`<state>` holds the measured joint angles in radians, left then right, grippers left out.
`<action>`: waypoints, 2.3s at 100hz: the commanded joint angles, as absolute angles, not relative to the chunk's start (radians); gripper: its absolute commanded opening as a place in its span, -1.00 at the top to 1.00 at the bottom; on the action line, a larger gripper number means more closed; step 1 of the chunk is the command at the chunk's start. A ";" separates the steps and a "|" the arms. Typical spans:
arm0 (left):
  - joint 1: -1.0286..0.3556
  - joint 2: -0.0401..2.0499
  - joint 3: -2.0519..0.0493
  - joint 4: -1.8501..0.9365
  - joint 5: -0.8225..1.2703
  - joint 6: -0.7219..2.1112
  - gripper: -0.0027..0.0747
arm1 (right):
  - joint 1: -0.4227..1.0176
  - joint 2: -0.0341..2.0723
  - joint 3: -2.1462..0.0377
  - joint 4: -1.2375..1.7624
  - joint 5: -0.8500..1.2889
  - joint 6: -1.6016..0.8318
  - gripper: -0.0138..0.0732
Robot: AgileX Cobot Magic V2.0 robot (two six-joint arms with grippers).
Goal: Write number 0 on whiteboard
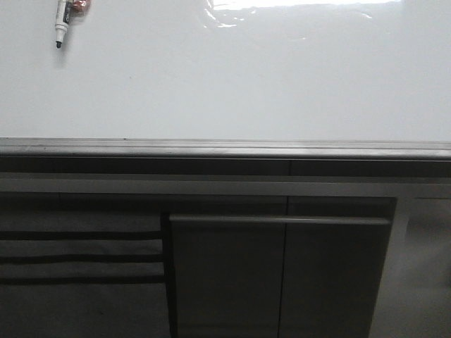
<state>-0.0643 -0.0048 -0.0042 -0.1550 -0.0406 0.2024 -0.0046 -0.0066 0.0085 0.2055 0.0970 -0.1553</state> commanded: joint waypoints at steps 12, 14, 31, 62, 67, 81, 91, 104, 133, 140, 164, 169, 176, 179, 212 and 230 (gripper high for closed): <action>-0.062 -0.031 0.021 -0.157 -0.115 0.189 0.98 | -0.009 -0.029 0.023 0.204 0.026 -0.161 0.85; -0.062 -0.031 0.021 -0.157 -0.115 0.189 0.98 | -0.009 -0.029 0.023 0.204 0.026 -0.161 0.85; -0.062 -0.031 0.021 -0.157 -0.115 0.189 0.98 | -0.009 -0.029 0.023 0.204 0.026 -0.161 0.85; -0.062 -0.031 0.021 -0.157 -0.115 0.189 0.98 | -0.009 -0.029 0.023 0.204 0.016 -0.161 0.85; -0.062 -0.031 0.021 -0.157 -0.115 0.189 0.98 | -0.009 -0.029 0.023 0.204 0.006 -0.161 0.85; -0.062 -0.031 0.021 -0.157 -0.115 0.189 0.98 | -0.009 -0.029 0.023 0.204 0.008 -0.161 0.85; -0.062 -0.031 0.021 -0.157 -0.117 0.189 0.98 | -0.009 -0.029 0.023 0.204 0.008 -0.161 0.85; -0.062 -0.031 0.021 -0.159 -0.117 0.189 0.98 | -0.009 -0.029 0.023 0.204 -0.037 -0.161 0.85; -0.062 -0.031 -0.061 -0.217 -0.100 0.189 0.98 | -0.009 -0.027 -0.107 0.204 0.031 -0.161 0.85; -0.062 -0.024 -0.128 -0.219 -0.049 0.189 0.98 | -0.009 -0.016 -0.183 0.204 0.112 -0.161 0.85; -0.062 0.128 -0.424 -0.189 0.257 0.189 0.98 | -0.009 0.144 -0.465 0.204 0.363 -0.161 0.85; -0.062 0.173 -0.480 -0.171 0.314 0.189 0.98 | -0.009 0.189 -0.520 0.204 0.417 -0.161 0.85; -0.062 0.237 -0.551 -0.166 0.398 0.189 0.98 | -0.009 0.257 -0.593 0.204 0.511 -0.161 0.85; -0.062 0.260 -0.576 -0.168 0.431 0.189 0.98 | -0.009 0.289 -0.624 0.204 0.546 -0.161 0.85; -0.062 0.386 -0.618 -0.224 0.511 0.189 0.98 | -0.009 0.431 -0.667 0.204 0.621 -0.161 0.85; -0.062 0.430 -0.618 -0.224 0.511 0.189 0.60 | -0.009 0.466 -0.667 0.204 0.623 -0.161 0.72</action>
